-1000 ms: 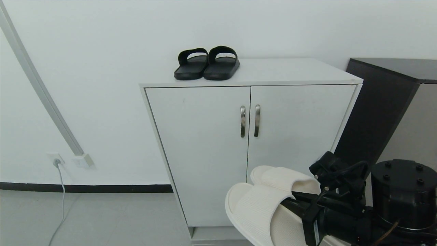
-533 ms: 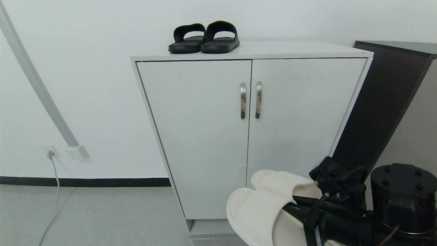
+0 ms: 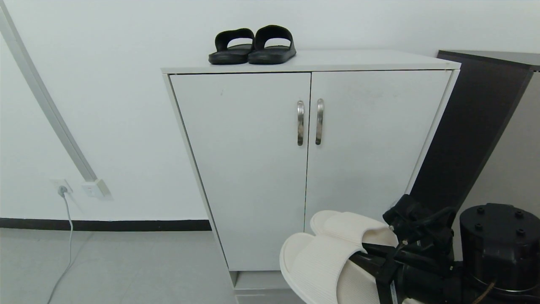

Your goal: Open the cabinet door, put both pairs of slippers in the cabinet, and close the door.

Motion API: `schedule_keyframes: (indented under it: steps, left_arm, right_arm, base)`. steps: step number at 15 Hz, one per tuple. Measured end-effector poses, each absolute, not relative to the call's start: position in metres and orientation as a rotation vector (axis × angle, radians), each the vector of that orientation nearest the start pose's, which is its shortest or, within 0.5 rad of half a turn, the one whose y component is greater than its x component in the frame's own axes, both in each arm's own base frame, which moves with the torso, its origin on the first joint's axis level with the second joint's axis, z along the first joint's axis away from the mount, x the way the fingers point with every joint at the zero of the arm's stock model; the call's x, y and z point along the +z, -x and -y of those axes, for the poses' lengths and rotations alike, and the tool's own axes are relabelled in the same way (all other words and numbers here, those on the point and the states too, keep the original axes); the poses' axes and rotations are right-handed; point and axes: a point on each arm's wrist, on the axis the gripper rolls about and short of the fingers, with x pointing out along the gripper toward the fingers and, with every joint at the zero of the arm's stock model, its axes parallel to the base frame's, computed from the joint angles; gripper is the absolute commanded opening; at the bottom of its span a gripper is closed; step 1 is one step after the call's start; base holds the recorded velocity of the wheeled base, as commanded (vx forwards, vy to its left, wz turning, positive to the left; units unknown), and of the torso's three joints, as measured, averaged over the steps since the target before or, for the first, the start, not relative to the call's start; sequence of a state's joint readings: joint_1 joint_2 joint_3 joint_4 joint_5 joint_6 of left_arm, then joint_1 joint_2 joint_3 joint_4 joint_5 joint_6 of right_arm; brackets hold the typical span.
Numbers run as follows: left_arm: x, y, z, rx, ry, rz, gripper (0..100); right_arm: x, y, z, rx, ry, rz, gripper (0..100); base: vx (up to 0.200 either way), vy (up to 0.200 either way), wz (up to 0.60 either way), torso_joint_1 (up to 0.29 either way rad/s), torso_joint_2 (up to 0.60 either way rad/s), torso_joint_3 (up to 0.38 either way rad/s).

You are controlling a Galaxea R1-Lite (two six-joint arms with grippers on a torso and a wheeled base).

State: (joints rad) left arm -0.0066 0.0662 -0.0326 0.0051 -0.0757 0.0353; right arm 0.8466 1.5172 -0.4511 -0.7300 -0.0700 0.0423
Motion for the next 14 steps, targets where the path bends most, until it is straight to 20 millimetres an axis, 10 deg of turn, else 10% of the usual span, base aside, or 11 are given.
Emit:
schedule_keyframes:
  steps: [7,14]
  left_arm:
    - [0.153,-0.015,0.008,-0.368,0.022,-0.164,100]
    - [0.202,-0.103,0.034,-0.714,0.014,-0.133,100]
  right_arm:
    - [0.149,-0.152,-0.171,0.768,0.118,-0.324,0]
    - [0.152,-0.149,-0.175,0.790,0.110,-0.294,0]
  base:
    - [0.000,0.000,0.00,0.000,0.00,0.000]
    - [0.000,0.000,0.00,0.000,0.00,0.000]
